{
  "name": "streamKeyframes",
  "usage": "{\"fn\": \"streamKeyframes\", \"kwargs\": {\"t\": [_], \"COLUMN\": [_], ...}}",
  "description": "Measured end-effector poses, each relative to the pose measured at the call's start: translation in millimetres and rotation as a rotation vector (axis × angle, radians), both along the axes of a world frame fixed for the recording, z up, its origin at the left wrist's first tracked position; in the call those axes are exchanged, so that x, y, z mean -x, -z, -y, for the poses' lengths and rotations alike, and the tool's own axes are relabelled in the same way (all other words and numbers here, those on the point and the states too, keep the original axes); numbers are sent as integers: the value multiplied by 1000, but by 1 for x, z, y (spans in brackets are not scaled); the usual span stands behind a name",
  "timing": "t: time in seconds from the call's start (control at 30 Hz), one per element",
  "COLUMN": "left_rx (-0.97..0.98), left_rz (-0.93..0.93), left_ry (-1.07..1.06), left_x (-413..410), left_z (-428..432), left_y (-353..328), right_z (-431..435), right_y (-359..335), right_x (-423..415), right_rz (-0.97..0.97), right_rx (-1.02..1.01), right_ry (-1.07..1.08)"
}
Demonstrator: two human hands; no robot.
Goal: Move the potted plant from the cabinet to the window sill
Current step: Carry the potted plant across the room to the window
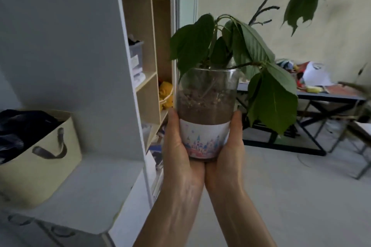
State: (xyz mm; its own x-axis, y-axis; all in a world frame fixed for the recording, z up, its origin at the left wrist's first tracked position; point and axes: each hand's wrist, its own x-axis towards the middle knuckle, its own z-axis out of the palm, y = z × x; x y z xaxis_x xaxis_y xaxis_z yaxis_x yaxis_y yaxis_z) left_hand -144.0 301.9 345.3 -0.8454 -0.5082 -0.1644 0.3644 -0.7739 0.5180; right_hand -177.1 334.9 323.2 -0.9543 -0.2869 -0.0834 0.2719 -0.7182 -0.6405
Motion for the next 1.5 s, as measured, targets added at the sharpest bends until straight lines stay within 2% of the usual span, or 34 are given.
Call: {"fn": "streamKeyframes", "kwargs": {"t": [0.1,0.3,0.57,0.8,0.97,1.17,1.33,1.5], "left_rx": [-64,-49,-8,-62,-80,120,38,134], "left_rz": [15,58,57,10,10,82,55,60], "left_ry": [81,215,432,683,786,909,978,1010], "left_x": [7,19,40,67,86,99,103,103], "left_z": [-42,-119,-178,-197,-197,-201,-217,-238], "left_y": [-4,-4,7,15,25,44,51,49], "right_z": [-43,-124,-191,-215,-213,-211,-224,-248], "right_y": [1,3,5,-1,0,6,11,14], "right_x": [8,11,19,29,35,34,33,36], "right_rz": [2,36,62,120,167,217,233,238], "right_rx": [-29,-59,-154,-121,-78,-34,13,21], "right_ry": [81,289,576,749,804,890,942,1020]}}
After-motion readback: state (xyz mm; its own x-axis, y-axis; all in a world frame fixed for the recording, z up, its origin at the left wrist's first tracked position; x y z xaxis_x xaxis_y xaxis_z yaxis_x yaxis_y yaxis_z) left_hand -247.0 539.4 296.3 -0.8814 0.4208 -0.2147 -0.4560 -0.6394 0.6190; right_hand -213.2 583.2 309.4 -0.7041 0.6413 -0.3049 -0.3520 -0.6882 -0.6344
